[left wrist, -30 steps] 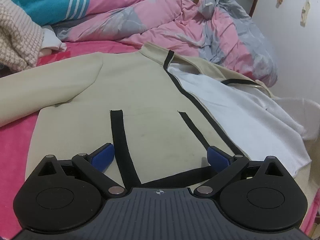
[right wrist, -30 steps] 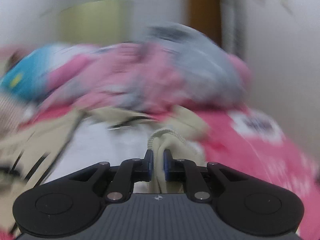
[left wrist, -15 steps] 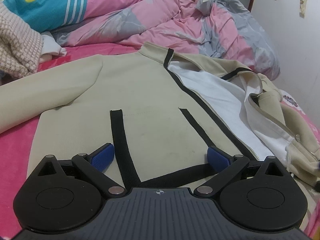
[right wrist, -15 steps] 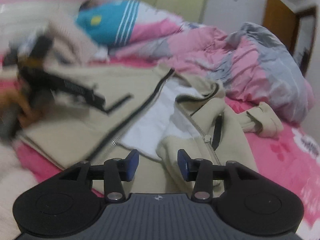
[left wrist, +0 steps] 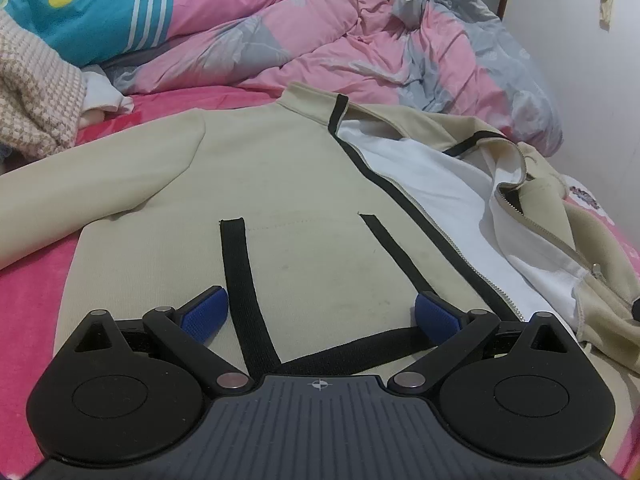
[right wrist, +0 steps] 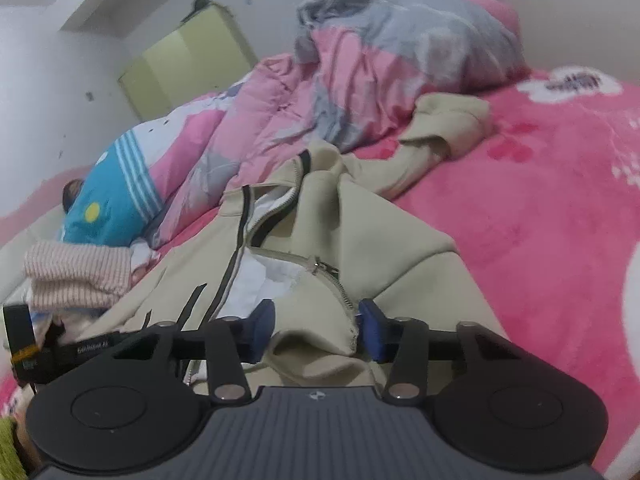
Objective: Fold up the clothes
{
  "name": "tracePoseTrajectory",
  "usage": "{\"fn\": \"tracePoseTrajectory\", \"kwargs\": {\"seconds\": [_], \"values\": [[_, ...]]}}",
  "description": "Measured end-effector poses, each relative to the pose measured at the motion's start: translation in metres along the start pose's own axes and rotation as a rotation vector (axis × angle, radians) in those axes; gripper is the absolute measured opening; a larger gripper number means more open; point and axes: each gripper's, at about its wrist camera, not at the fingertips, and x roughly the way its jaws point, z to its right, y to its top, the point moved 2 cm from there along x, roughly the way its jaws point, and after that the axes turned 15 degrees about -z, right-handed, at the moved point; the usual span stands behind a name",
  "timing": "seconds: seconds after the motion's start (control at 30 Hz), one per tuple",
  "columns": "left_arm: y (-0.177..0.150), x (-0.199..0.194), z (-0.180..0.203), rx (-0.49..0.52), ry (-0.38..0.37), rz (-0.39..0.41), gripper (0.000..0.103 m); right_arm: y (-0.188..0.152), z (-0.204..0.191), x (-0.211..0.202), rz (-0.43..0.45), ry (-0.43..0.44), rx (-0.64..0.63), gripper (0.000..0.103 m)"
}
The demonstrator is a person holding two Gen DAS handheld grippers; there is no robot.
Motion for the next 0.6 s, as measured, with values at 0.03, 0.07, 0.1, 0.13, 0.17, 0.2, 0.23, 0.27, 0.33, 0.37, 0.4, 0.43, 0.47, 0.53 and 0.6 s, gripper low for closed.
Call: {"fn": "tracePoseTrajectory", "kwargs": {"seconds": [0.03, 0.07, 0.1, 0.13, 0.17, 0.2, 0.23, 0.27, 0.33, 0.37, 0.4, 0.43, 0.47, 0.53, 0.6], "values": [[0.000, 0.000, 0.000, 0.000, 0.000, 0.001, 0.101, -0.001, -0.003, -0.001, 0.003, -0.004, -0.013, 0.037], [-0.001, 0.000, 0.000, 0.000, -0.001, 0.002, 0.101, -0.002, -0.005, -0.001, 0.006, -0.008, -0.027, 0.028], [-0.001, 0.000, -0.001, -0.001, -0.003, 0.003, 0.101, -0.002, -0.008, 0.000, 0.006, -0.016, -0.041, 0.027], [-0.001, 0.001, -0.001, -0.002, -0.005, 0.004, 0.101, -0.001, -0.010, 0.000, 0.011, -0.023, -0.059, 0.024], [-0.001, 0.001, -0.002, -0.003, -0.008, 0.005, 0.101, -0.005, -0.013, -0.003, 0.020, -0.028, -0.071, 0.017], [-0.001, 0.001, -0.002, -0.006, -0.012, 0.006, 0.101, -0.006, -0.018, -0.004, 0.023, -0.027, -0.092, 0.015], [-0.001, 0.001, -0.003, -0.008, -0.016, 0.007, 0.102, -0.006, -0.022, -0.005, 0.025, -0.024, -0.116, 0.010], [-0.001, 0.001, -0.003, -0.009, -0.019, 0.008, 0.102, -0.006, -0.027, -0.007, 0.026, -0.021, -0.140, 0.006], [-0.001, 0.001, -0.004, -0.011, -0.023, 0.010, 0.102, -0.007, -0.036, -0.009, 0.028, -0.015, -0.188, 0.006], [-0.001, 0.000, -0.004, -0.012, -0.025, 0.011, 0.102, -0.009, -0.043, -0.011, 0.038, -0.043, -0.220, 0.006], [-0.001, 0.000, -0.004, -0.013, -0.027, 0.013, 0.102, -0.010, -0.044, -0.012, 0.043, -0.065, -0.229, 0.006], [-0.001, 0.000, -0.004, -0.014, -0.030, 0.014, 0.102, -0.011, -0.045, -0.012, 0.048, -0.083, -0.232, 0.007], [-0.001, 0.000, -0.005, -0.016, -0.033, 0.015, 0.102, -0.009, -0.041, -0.012, 0.053, -0.105, -0.205, 0.009], [-0.001, 0.000, -0.006, -0.019, -0.040, 0.017, 0.102, -0.005, -0.028, -0.011, 0.046, -0.106, -0.140, 0.021], [-0.001, 0.000, -0.007, -0.023, -0.048, 0.019, 0.102, -0.001, -0.016, -0.007, 0.023, -0.093, -0.077, 0.035]]}}
